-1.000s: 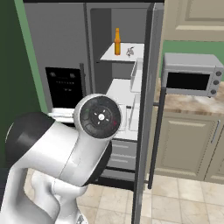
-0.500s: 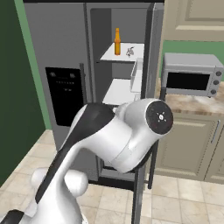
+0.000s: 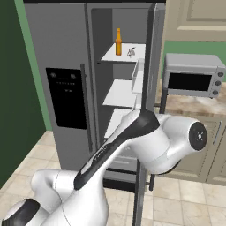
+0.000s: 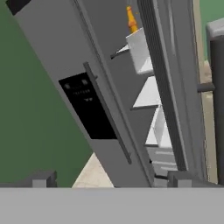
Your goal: Pick up the frozen fish from the freezer, place it on any shelf in the fridge, and close the fridge and freezer doors when done.
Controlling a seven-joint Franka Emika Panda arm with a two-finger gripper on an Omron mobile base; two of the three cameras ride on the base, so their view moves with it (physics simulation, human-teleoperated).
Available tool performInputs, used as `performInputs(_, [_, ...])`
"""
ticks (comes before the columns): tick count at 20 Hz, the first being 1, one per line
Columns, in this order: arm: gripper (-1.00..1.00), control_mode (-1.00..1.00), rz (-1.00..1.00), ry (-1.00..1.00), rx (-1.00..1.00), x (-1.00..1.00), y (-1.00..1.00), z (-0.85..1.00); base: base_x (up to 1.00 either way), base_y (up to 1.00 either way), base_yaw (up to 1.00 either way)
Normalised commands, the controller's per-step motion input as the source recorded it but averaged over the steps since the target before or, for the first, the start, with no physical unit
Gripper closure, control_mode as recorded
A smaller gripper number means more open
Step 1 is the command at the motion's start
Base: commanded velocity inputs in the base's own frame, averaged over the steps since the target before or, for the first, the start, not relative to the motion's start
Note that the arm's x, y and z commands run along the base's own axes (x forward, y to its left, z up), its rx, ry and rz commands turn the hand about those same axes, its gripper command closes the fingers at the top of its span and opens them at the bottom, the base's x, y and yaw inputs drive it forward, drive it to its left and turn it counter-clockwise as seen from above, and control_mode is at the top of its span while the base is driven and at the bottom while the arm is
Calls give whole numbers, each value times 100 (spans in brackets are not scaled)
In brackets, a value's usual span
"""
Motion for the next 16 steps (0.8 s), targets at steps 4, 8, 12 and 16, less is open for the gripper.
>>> performInputs(4, [-100,-100,0,-6,14,55,-63,-38,0,0,0])
performInputs(8, [-100,-100,0,-4,8,64,-58,-19,0,0,0])
performInputs(12, [-100,-100,0,0,1,61,-37,-21,0,0,0])
performInputs(16, [-100,-100,0,-2,0,59,-22,-27,0,0,0])
